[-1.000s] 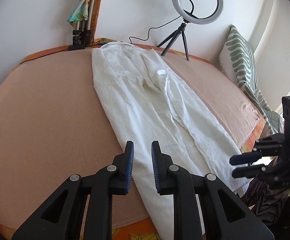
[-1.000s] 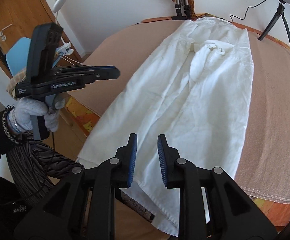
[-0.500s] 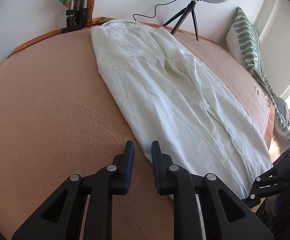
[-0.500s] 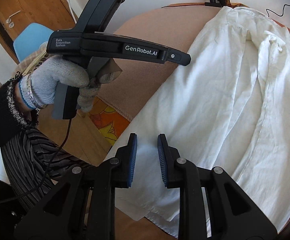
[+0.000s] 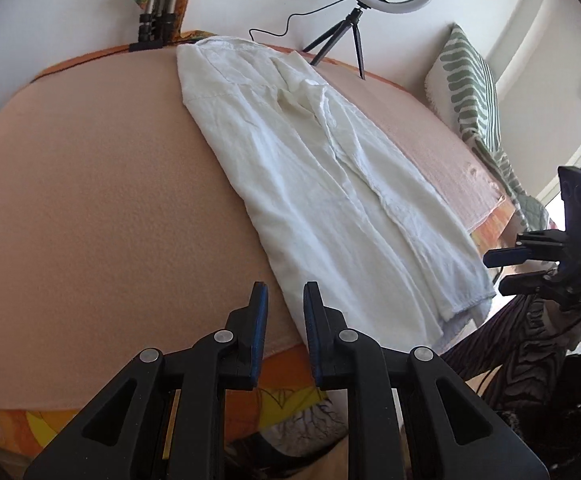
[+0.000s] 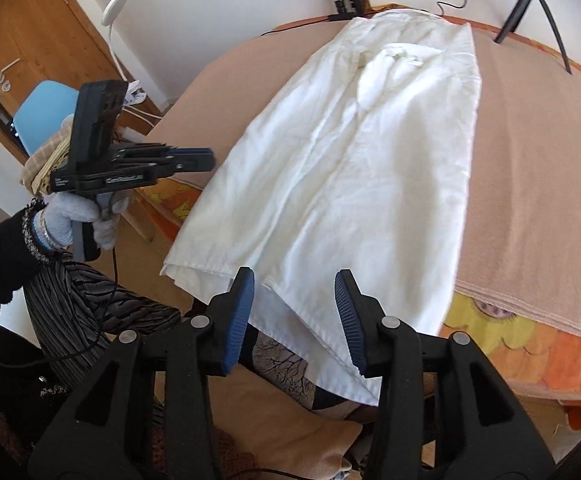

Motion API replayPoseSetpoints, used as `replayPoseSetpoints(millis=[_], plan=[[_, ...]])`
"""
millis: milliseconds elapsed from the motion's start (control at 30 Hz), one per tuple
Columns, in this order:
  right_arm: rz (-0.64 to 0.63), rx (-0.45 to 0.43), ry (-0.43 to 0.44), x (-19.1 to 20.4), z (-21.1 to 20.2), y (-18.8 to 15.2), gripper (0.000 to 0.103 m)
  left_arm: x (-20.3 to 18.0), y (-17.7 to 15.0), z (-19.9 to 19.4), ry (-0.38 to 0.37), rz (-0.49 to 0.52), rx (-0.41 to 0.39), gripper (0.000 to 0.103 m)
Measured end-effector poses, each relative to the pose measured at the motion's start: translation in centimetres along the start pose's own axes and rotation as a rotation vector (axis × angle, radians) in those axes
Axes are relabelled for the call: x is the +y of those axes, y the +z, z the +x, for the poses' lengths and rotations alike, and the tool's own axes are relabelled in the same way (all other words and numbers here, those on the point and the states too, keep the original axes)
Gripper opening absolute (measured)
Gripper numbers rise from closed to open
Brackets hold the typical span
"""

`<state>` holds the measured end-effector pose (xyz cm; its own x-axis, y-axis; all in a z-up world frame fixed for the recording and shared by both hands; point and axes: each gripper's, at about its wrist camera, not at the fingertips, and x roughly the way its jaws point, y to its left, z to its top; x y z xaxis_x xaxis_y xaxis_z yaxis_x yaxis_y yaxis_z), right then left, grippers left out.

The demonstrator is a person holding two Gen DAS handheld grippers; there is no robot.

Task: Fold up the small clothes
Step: 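Grasp the shirt hem with the left gripper while the right gripper holds the hem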

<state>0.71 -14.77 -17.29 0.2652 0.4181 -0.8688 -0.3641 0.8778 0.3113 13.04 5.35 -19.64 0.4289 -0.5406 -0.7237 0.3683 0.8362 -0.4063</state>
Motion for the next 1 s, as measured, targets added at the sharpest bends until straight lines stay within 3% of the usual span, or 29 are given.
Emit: replayPoseSetpoints(millis=[33, 133, 267, 400, 833, 933, 1000], plan=[[0.037, 0.008, 0.006, -1.1, -0.7, -0.4, 0.045, 0.1, -0.6, -0.8, -0.034, -0.045, -0.007, 0.017], [0.146, 0.033, 0.037, -4.6, -1.8, -1.6, 0.052, 0.4, -2.1, -2.1, -0.113, -0.159, 0.004, 0.032], [0.256, 0.085, 0.123, -7.5, -0.5, -2.3, 0.056, 0.6, -3.2, -1.5, -0.187, -0.267, 0.058, 0.032], [0.290, 0.116, 0.158, -8.5, 1.4, -2.0, 0.056, 0.5, -3.6, 0.2, -0.167, -0.290, 0.112, 0.032], [0.316, 0.197, 0.294, -9.5, 3.7, -3.2, 0.059, 0.3, -4.9, 2.9, -0.263, -0.373, 0.199, 0.032], [0.332, 0.208, 0.343, -9.4, 4.6, -3.1, 0.048, 0.1, -4.9, 2.8, -0.265, -0.348, 0.199, 0.032], [0.340, 0.211, 0.370, -8.9, 4.9, -3.0, 0.033, -0.2, -4.9, 2.6, -0.274, -0.345, 0.185, 0.029]])
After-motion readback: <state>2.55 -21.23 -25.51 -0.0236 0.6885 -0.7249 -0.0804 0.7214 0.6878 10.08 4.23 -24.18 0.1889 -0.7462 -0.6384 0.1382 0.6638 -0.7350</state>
